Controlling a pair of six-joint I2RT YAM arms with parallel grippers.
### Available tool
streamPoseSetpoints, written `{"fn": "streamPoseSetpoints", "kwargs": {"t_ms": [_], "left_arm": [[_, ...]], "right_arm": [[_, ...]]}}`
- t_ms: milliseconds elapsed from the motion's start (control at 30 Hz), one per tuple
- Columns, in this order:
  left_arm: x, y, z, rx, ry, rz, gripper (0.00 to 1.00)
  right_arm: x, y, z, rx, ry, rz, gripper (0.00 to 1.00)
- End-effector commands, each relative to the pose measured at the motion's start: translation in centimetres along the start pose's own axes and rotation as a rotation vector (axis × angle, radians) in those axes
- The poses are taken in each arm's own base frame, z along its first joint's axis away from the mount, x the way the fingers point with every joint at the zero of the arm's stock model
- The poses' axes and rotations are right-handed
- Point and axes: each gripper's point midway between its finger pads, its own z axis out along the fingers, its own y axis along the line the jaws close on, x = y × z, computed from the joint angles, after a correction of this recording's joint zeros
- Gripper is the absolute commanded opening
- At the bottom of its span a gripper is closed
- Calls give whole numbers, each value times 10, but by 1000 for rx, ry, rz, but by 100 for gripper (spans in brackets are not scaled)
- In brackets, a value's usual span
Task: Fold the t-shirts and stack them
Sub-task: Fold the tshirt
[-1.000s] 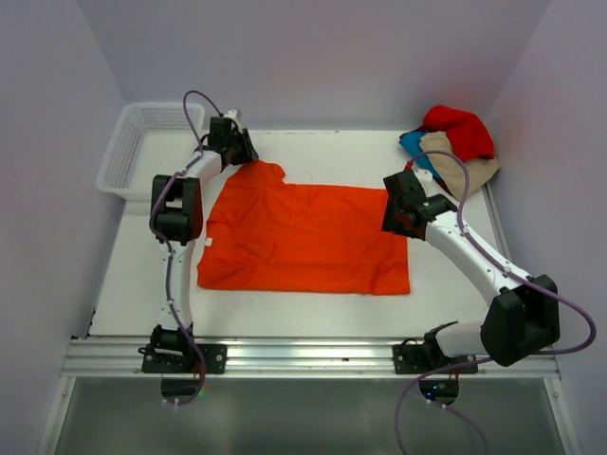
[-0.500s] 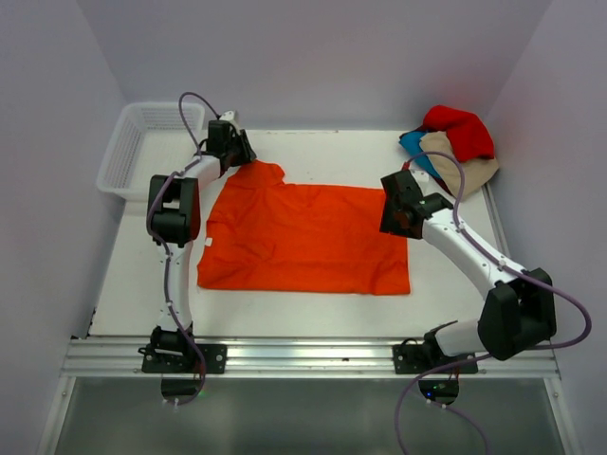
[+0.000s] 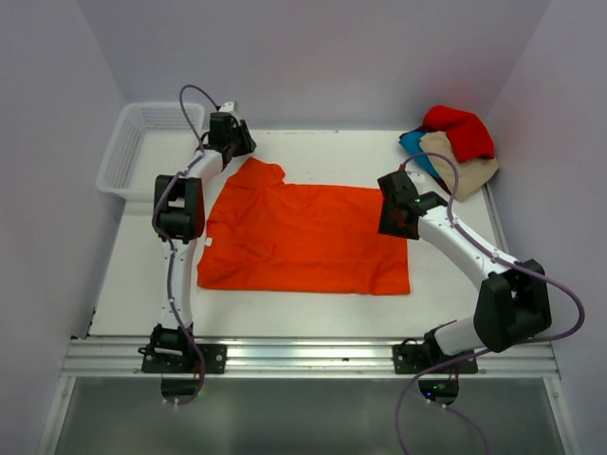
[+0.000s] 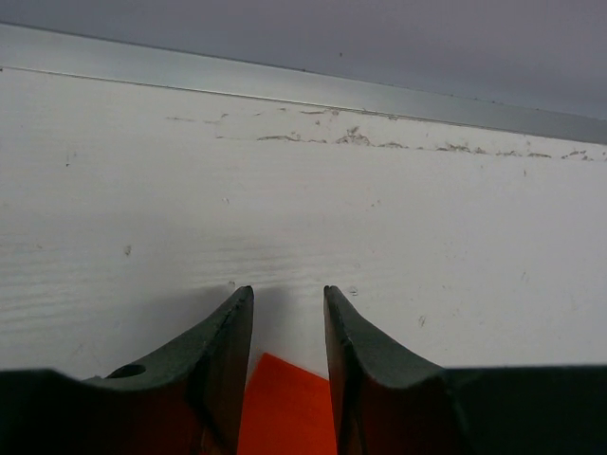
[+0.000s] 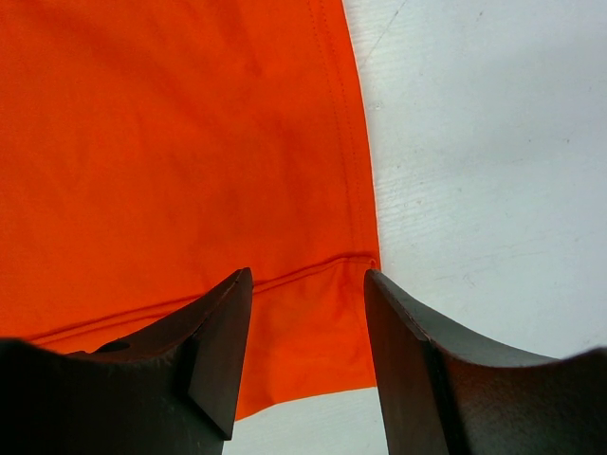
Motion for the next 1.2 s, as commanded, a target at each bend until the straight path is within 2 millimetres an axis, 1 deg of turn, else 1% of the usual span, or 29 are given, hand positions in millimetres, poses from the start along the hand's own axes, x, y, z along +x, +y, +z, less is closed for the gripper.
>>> {"fn": "streamPoseSetpoints", "kwargs": {"t_ms": [0, 33, 67, 167, 333, 433, 600, 833, 900, 933, 1000, 1067, 1100, 1133, 1167], "left_arm": [[14, 17, 8, -48, 52, -15, 39], [17, 18, 9, -52, 57, -16, 39], [23, 21, 9, -61, 75, -19, 38], [31, 26, 6, -82, 95, -12, 36], [32, 29, -4, -116, 102, 10, 35], [35, 23, -11, -124, 112, 30, 35], [45, 13, -15, -112, 138, 44, 34], [58, 3, -10, -71, 170, 43, 35], [61, 5, -9, -88, 174, 53, 35], [65, 5, -7, -93, 184, 63, 34], [71, 11, -6, -128, 201, 74, 29], [78, 17, -6, -158, 220, 82, 13], [79, 20, -6, -179, 223, 82, 7], [78, 19, -5, -178, 224, 83, 0], [78, 25, -7, -215, 230, 85, 0]], "right_arm": [[-10, 5, 1, -18, -22, 10, 54], [-10, 6, 2, -18, -22, 10, 54], [-10, 6, 3, -18, -20, 11, 54], [-9, 6, 4, -15, -17, 9, 54], [-9, 7, 6, -17, -15, 15, 54], [-9, 9, 8, -23, -13, 17, 54], [-9, 11, 9, -29, -10, 23, 54], [-8, 8, 11, -22, -14, 20, 54], [-6, 8, 14, -15, -6, 18, 54], [-6, 8, 14, -14, -5, 24, 54], [-6, 7, 15, -10, -5, 28, 54], [-5, 6, 17, -3, -3, 35, 54], [-5, 6, 17, -3, -1, 35, 54], [-5, 5, 17, 1, 0, 40, 54], [-6, 5, 17, -1, -2, 40, 54]]}}
